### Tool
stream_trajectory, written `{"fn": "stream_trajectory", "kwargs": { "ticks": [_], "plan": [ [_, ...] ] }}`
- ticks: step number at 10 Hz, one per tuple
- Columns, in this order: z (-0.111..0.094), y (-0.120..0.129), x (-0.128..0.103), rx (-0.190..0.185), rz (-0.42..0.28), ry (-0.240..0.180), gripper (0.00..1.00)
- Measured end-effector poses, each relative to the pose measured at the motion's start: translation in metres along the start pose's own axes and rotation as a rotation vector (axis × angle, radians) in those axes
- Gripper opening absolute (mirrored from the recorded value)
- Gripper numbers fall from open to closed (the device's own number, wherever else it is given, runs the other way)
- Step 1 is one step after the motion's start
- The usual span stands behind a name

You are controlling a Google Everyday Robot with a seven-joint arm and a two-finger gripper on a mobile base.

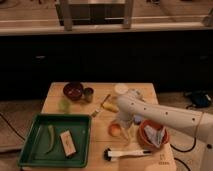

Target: Place apple in plastic cup

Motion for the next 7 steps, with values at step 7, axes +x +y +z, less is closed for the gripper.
{"fn": "stream_trajectory", "kwargs": {
  "ticks": [7],
  "plan": [
    [0.0003, 0.0010, 0.0006, 0.000, -0.014, 0.000, 0.80]
  ]
}}
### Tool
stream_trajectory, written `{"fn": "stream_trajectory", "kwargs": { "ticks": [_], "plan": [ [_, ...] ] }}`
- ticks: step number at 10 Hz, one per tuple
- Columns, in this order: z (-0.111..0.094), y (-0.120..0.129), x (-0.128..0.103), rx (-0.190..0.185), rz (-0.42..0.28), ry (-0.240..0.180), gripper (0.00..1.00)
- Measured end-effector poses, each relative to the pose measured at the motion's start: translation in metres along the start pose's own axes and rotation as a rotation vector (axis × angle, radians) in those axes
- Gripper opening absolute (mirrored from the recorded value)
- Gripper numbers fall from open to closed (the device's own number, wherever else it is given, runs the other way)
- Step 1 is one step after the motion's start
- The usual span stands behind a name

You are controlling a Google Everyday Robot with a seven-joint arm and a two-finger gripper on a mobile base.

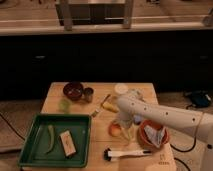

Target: Place apple in plastic cup

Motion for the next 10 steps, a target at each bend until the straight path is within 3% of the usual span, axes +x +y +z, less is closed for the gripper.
{"fn": "stream_trajectory", "kwargs": {
  "ticks": [6, 7, 10],
  "plan": [
    [-0.004, -0.005, -0.011, 0.004, -0.037, -0.002, 0.79],
    [-0.004, -0.006, -0.012, 0.004, -0.043, -0.001, 0.75],
    [-0.008, -0.011, -0.017, 0.012, -0.061, 0.006, 0.44]
  ]
}}
